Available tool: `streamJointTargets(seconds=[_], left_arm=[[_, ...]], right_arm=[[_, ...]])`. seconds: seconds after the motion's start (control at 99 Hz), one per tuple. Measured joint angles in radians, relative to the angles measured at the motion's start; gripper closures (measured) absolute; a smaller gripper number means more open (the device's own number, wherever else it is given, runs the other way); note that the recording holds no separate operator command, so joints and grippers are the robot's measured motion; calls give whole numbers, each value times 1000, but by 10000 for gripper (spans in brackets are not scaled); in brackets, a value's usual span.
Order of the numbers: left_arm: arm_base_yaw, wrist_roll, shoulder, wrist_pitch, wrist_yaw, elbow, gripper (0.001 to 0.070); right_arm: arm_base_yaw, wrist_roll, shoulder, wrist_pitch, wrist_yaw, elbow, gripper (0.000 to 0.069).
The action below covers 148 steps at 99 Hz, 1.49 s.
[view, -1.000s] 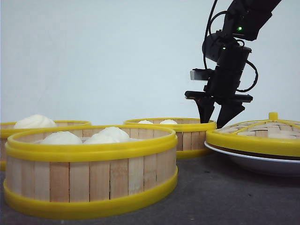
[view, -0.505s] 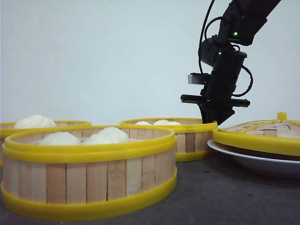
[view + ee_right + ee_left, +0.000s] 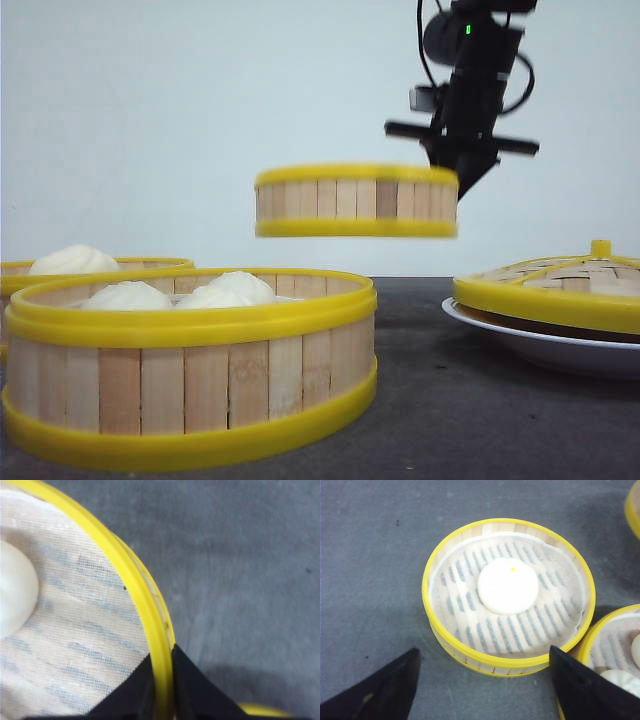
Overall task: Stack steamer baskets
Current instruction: 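Grip the basket rim with the right gripper and lift it up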
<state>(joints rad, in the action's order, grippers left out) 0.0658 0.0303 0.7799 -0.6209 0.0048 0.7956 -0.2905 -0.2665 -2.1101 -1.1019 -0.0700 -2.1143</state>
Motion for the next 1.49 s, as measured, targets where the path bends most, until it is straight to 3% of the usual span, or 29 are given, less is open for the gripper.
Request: streamJointTargets(seconds=[0.222,0.636,0.818,1.101,1.303,1.495], left_arm=[[0,0,0,0,0,0,209],[0,0,0,0,0,0,209],[0,0,0,0,0,0,209],[0,0,0,0,0,0,209],[0,0,0,0,-1,0,209],[0,0,0,0,0,0,209]], right_arm=[[-47,1,55,-98,5,-37,672],[-211,24,328,-235,10,-42,672],[-282,27,462,-231,64,90,672],[-325,72,671,-34,19,459,672],[-327,88,674,47,21,595,672],[-343,95,673,240,14,738,672]])
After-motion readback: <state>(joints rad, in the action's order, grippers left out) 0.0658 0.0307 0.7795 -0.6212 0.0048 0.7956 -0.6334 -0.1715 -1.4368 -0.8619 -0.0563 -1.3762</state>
